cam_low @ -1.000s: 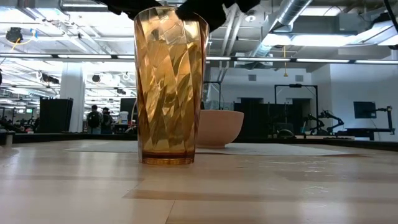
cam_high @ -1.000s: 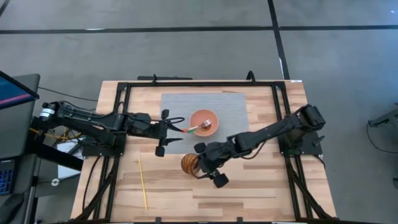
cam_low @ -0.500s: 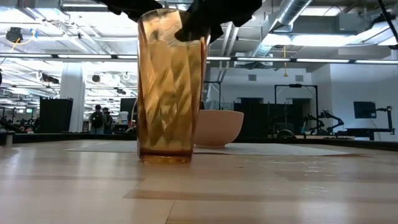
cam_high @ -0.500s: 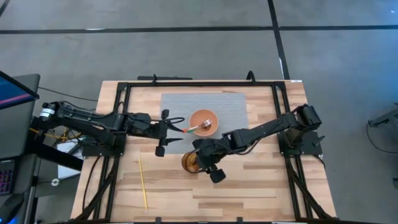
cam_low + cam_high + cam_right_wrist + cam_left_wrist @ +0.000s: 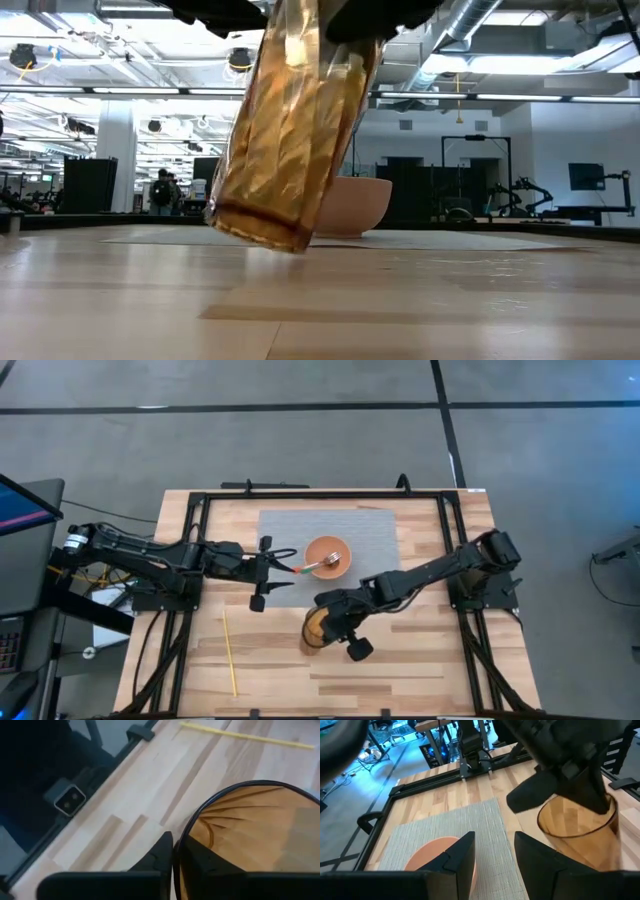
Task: Pick & Place Utensil
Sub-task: Put the brown cup to the top right of the light orange bowl on the gray placemat
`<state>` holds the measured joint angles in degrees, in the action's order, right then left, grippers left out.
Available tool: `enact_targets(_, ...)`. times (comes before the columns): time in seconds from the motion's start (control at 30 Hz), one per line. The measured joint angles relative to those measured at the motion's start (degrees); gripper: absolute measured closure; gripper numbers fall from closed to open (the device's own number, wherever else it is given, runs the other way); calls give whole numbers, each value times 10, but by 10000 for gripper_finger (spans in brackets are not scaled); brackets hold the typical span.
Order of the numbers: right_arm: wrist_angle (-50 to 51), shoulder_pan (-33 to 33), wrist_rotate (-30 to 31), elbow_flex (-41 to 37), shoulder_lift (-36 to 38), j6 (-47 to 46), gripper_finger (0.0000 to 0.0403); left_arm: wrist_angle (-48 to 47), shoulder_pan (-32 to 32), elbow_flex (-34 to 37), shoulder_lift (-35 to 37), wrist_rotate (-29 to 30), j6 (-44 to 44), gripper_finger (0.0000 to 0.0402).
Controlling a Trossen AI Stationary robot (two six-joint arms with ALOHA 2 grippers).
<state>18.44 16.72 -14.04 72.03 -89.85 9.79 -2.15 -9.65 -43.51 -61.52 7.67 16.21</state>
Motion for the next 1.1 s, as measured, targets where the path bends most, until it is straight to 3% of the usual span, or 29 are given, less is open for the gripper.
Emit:
enact_targets(0.2, 83, 5, 24, 0, 67, -52, 390, 0, 0, 0, 0, 0, 0, 262)
enact_targets(0.53, 382, -29, 225, 0, 203, -196, 387, 0, 0, 0, 0, 0, 0, 262)
enact_targets(0.73, 502, -109, 328, 0, 237, -200, 394, 0, 0, 0, 0, 0, 0, 262)
enact_targets(0.97, 469, -254, 333, 0, 211, -82, 399, 2, 16, 0, 0, 0, 0, 262)
enact_targets(1.1, 413, -336, 241, 0, 181, -8, 395, 3, 26, 0, 0, 0, -1, 262)
